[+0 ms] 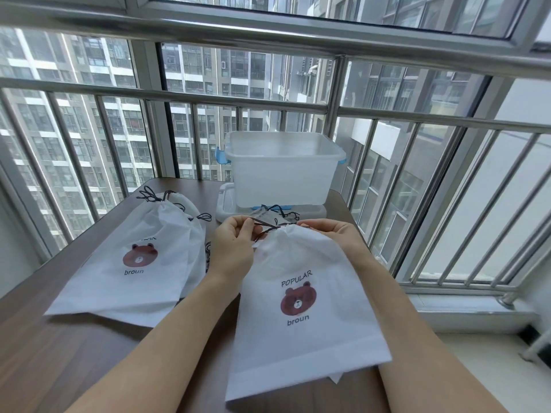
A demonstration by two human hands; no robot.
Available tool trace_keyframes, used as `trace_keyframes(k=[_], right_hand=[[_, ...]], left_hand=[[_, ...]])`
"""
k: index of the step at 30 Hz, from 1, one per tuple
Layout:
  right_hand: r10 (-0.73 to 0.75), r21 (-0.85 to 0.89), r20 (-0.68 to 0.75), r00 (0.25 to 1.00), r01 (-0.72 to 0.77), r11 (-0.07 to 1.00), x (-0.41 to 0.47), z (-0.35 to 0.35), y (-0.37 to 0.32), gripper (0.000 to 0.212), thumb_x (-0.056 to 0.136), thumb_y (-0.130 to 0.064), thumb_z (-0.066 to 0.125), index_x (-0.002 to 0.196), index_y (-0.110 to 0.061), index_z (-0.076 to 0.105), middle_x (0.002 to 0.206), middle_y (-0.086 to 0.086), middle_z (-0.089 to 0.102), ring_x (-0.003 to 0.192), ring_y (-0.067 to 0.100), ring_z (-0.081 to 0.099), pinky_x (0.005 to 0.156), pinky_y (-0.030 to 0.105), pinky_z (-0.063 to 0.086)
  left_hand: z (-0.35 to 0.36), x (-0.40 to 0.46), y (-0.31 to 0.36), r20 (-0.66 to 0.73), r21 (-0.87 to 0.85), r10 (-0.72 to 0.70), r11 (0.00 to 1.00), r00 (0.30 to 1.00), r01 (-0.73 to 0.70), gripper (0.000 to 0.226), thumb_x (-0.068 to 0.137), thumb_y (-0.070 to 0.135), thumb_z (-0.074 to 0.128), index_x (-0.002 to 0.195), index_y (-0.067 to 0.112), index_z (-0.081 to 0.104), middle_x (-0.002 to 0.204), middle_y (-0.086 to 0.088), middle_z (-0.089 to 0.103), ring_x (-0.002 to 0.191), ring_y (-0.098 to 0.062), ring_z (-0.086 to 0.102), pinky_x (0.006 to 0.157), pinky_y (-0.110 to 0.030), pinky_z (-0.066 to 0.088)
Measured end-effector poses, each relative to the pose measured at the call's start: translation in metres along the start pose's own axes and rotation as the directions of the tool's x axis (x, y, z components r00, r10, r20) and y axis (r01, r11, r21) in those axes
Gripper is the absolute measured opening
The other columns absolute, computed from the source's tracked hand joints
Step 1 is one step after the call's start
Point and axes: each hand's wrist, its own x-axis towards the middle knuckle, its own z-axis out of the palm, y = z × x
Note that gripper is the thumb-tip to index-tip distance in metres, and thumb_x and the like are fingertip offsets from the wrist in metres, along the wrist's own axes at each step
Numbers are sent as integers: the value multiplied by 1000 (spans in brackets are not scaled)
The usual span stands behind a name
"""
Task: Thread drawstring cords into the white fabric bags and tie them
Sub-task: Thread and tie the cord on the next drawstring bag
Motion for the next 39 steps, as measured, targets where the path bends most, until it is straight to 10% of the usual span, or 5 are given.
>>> trace_keyframes(k=[10,14,19,26,39], right_hand=[[82,288,-72,994,-58,956,7,7,4,15,92,-8,68,106,-7,73,77,2,74,59,8,68,55,19,56],[53,329,-54,997,-33,944,6,11,4,21,100,-16,60,117,-8,68,77,-4,76,63,4,71,53,17,53],[-147,-194,-5,989,143,971,6,20,13,32,103,-42,53,111,-22,75,103,-7,78,97,11,72,77,25,56],[-130,-896,164,978,202,394,17,17,46,114,51,-82,70,145,-22,47,145,-8,44,140,14,36,113,33,35],[-297,-735,7,955,206,646,22,0,22,21,77,-23,87,95,-23,76,79,-8,67,72,11,59,62,15,42]], left_hand=[[-8,-10,7,327,106,-85,993,941,53,64,76,56,77,126,28,49,104,6,74,99,-11,70,84,-34,56],[-8,-12,12,355,213,-36,976,934,-43,32,85,15,77,113,19,62,110,-10,71,78,-14,72,65,-26,58],[-44,6,65,270,249,76,957,960,-146,31,84,5,75,111,14,62,99,-13,74,64,-15,71,53,-24,55],[-136,46,100,129,733,93,662,987,-158,31,76,18,86,100,20,67,97,2,68,86,-16,66,65,-26,50],[-146,61,15,-198,669,50,737,979,98,59,72,-2,68,127,14,54,120,-15,63,112,-37,59,90,-43,53]])
